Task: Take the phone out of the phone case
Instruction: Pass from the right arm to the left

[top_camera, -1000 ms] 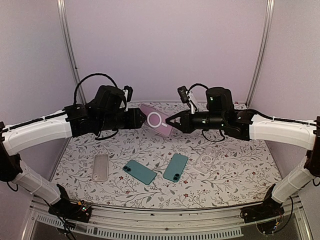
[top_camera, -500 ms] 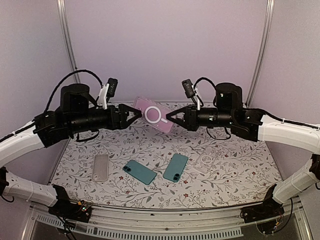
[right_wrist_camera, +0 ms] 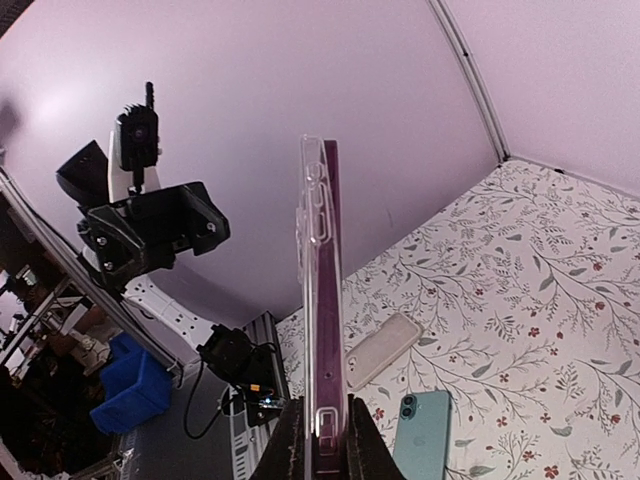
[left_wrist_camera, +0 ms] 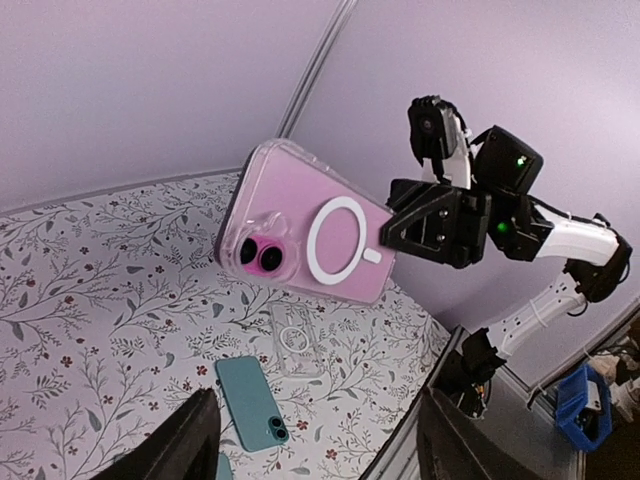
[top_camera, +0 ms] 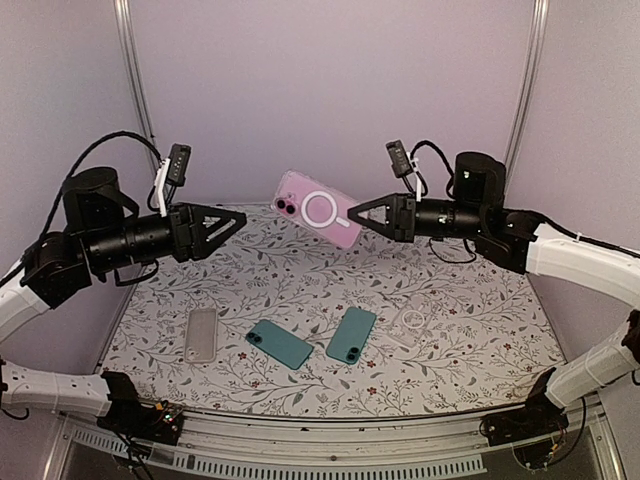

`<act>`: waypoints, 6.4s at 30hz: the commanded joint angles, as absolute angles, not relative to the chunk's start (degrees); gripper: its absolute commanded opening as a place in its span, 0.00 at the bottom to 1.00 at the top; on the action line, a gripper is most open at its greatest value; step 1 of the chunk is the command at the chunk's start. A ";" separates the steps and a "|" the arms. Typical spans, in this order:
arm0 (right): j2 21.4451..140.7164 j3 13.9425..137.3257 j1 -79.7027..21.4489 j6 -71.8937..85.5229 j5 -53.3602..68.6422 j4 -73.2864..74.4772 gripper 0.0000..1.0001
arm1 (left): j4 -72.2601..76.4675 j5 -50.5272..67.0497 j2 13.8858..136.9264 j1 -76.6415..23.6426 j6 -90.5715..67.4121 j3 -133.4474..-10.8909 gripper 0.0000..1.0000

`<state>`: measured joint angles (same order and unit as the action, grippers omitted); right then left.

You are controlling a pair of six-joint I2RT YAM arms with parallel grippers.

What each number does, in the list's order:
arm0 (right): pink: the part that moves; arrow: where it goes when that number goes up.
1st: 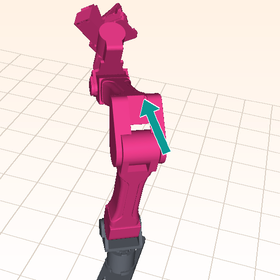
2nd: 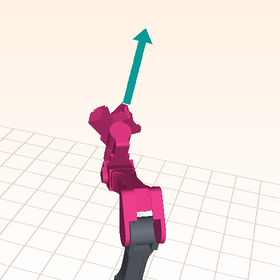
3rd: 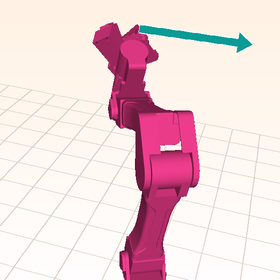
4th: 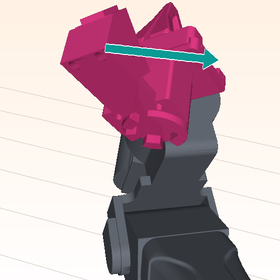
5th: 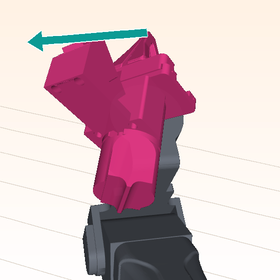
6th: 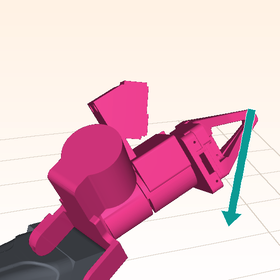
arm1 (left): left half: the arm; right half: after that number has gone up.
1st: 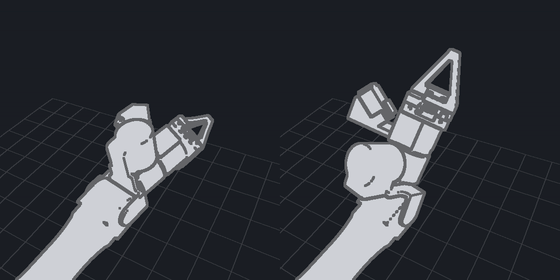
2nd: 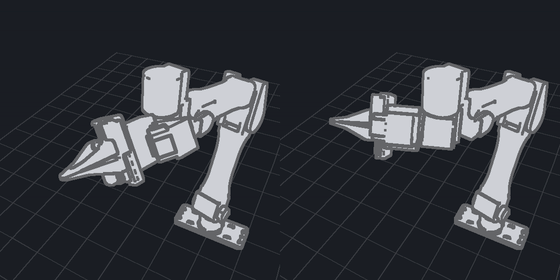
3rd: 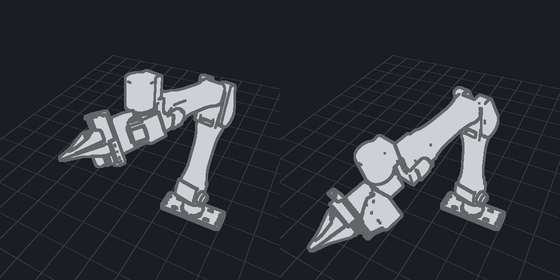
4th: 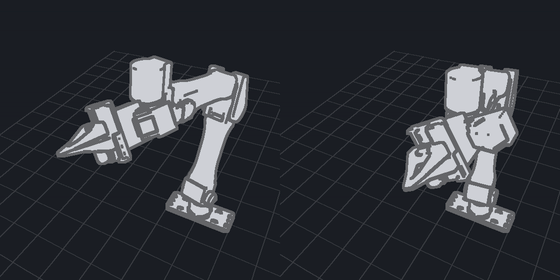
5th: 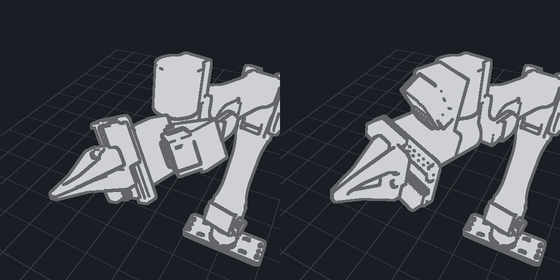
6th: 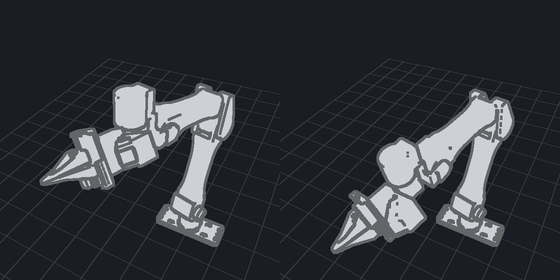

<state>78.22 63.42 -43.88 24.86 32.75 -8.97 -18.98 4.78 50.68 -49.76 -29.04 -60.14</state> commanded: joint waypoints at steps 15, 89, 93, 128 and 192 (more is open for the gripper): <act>74.18 60.23 -40.44 57.37 63.34 -45.27 0.00 | 8.48 32.36 51.98 -43.51 -36.67 -53.67 0.59; 78.97 61.75 -43.07 55.72 61.61 -45.62 0.00 | 17.81 38.11 57.67 -46.49 -38.66 -51.96 0.59; 79.25 61.92 -43.22 55.60 61.99 -45.62 0.00 | 18.26 37.88 58.32 -46.49 -38.93 -51.94 0.55; 78.51 63.93 -44.69 44.49 55.14 -29.98 0.00 | 19.00 32.65 64.19 -50.52 -38.31 -53.20 0.49; 82.04 64.76 -44.20 41.67 60.58 -18.44 0.00 | 10.55 29.49 55.23 -51.50 -38.59 -51.94 0.22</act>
<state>81.08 62.61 -44.82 43.42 63.18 -21.91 10.13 29.06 54.81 -51.00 -39.05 -49.87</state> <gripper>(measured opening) 0.084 0.236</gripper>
